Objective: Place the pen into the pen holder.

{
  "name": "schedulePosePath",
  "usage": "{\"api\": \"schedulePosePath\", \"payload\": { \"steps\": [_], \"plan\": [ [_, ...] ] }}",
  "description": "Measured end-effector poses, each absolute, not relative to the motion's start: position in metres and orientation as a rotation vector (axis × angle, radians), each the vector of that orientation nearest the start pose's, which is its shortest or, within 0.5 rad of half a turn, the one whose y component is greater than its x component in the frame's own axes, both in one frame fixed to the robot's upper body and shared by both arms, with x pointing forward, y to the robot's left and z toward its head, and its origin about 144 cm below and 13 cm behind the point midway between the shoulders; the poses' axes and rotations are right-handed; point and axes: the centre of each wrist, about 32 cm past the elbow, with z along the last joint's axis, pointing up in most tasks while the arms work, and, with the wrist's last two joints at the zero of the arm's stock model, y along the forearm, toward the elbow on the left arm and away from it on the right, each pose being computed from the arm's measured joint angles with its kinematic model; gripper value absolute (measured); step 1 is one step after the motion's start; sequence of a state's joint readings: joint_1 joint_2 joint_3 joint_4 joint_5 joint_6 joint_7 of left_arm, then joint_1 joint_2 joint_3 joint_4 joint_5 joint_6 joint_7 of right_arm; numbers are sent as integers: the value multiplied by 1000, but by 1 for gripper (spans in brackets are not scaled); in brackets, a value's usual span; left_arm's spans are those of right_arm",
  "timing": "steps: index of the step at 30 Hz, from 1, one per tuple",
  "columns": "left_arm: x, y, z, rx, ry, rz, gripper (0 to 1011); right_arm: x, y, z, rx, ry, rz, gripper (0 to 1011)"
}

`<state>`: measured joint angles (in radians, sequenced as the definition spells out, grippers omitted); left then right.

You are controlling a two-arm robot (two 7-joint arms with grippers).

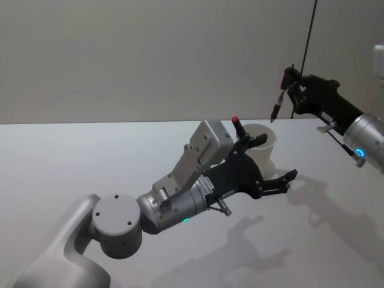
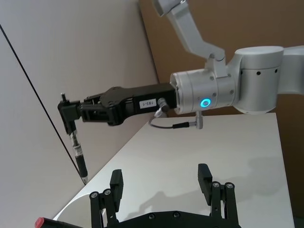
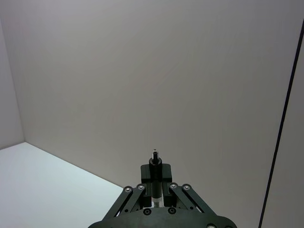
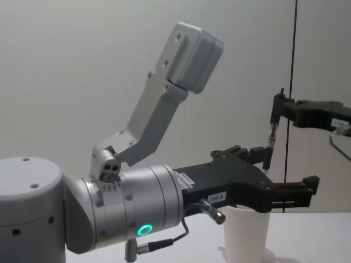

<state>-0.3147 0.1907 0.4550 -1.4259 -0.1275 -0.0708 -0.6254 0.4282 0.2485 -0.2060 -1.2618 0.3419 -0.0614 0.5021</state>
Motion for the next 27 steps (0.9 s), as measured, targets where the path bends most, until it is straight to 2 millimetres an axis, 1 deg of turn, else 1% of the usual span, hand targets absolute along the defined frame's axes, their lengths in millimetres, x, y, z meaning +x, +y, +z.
{"api": "schedulePosePath", "payload": {
  "steps": [10,27],
  "plan": [
    [521,153,1184,54,-216,531,999,587,-254,1194,69,-83,-949,110],
    [521,153,1184,54,-216,530,1000,599,-241,1180,15,-51,-957,110]
  ]
}}
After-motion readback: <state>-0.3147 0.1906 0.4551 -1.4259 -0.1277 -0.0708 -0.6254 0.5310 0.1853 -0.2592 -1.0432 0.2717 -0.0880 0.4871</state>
